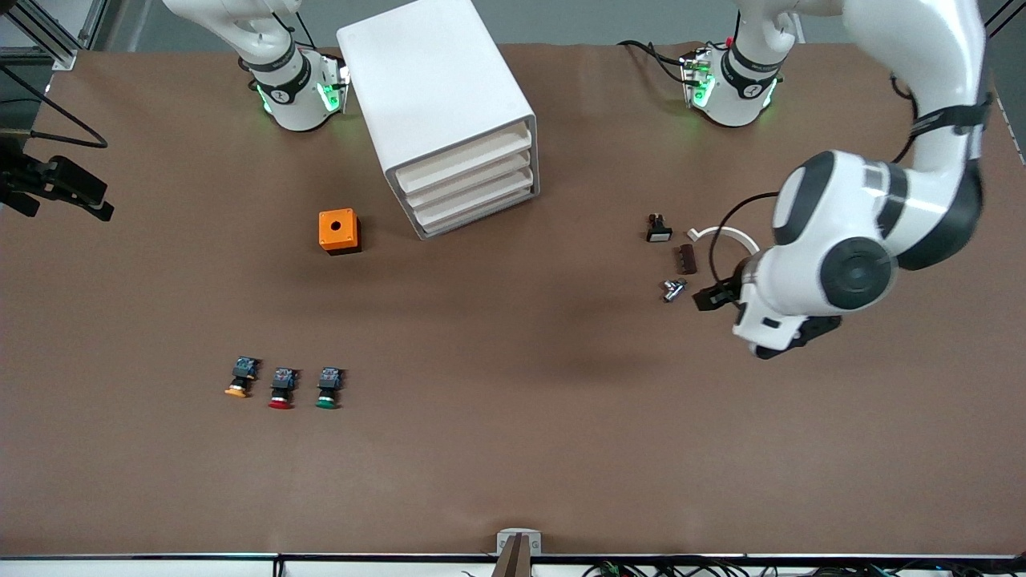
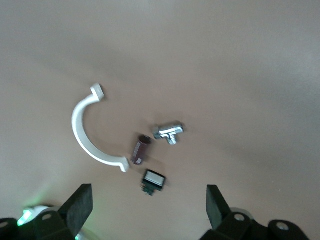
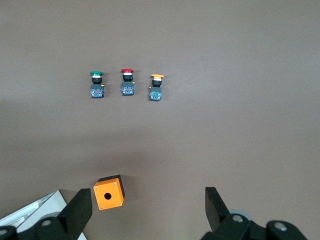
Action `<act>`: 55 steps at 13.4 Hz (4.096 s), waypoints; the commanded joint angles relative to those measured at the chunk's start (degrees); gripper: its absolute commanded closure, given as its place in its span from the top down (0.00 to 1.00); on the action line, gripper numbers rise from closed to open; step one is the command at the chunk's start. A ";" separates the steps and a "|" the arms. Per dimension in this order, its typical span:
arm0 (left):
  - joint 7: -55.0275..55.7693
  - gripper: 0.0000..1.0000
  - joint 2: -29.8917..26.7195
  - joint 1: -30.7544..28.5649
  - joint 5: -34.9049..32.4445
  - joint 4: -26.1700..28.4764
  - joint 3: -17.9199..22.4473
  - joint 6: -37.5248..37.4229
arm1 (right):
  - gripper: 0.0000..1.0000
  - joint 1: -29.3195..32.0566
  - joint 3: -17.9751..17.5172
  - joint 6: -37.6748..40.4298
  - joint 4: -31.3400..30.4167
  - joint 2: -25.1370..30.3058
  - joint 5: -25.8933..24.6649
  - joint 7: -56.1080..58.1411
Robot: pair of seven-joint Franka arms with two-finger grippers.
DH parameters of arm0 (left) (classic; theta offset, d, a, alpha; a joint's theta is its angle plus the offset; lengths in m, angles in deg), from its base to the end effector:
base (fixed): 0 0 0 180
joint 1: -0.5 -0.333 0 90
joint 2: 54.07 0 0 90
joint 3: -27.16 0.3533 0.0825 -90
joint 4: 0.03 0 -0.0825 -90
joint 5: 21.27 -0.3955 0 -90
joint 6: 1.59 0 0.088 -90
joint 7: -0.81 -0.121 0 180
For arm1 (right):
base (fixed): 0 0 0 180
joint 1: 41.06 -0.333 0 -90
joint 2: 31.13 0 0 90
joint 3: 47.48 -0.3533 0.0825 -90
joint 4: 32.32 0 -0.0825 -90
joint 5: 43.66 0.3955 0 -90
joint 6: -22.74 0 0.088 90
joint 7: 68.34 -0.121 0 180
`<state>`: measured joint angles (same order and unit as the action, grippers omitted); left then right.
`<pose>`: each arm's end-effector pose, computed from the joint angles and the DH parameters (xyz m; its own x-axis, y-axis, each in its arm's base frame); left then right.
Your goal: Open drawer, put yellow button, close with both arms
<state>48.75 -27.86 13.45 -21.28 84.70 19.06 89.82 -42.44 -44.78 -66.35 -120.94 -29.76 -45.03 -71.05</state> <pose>0.6314 -0.2276 0.4083 0.8447 0.4638 -0.2671 0.4210 -0.8840 -0.2034 0.5567 -0.0161 0.6715 0.9970 -0.0707 0.0331 -0.0714 -0.9972 0.0212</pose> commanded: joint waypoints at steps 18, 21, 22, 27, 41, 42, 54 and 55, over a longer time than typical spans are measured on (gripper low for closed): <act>69.27 0.99 14.04 14.65 41.19 -2.46 0.37 2.90 | 1.00 -0.38 -0.24 -7.76 0.47 -16.56 -0.04 -0.45; 76.93 0.99 16.59 14.65 51.14 -2.55 0.37 2.90 | 1.00 -0.47 -0.33 -10.40 0.38 -19.64 -0.04 -0.45; 79.39 0.98 16.68 14.74 53.42 -2.55 0.37 2.90 | 1.00 -0.47 -0.33 -10.93 0.47 -20.43 -0.04 -0.45; 88.01 0.83 17.82 16.66 58.18 -2.46 0.28 2.02 | 1.00 -0.82 -0.24 -17.33 0.38 -27.10 -0.83 -0.54; 92.24 0.04 19.14 21.69 62.76 -2.37 0.19 -5.89 | 1.00 2.34 -0.24 -32.54 -0.06 -40.82 0.13 -2.47; 92.24 0.00 19.32 21.33 62.67 -2.46 0.28 -5.89 | 1.00 2.61 -0.33 -33.77 -0.23 -41.44 0.39 -2.47; 81.43 0.83 19.85 8.06 61.88 -6.59 1.25 -6.42 | 0.86 2.79 -0.24 -37.65 -2.78 -44.43 4.97 -2.12; 81.43 0.99 19.67 8.15 61.79 -6.59 1.25 -6.51 | 0.78 2.70 -0.24 -37.65 -2.78 -44.43 4.97 -2.04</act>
<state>131.12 -8.38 21.84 40.97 79.30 20.21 84.07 -40.27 -44.54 -103.36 -123.31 -74.30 -41.34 -73.02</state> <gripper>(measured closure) 0.630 0.115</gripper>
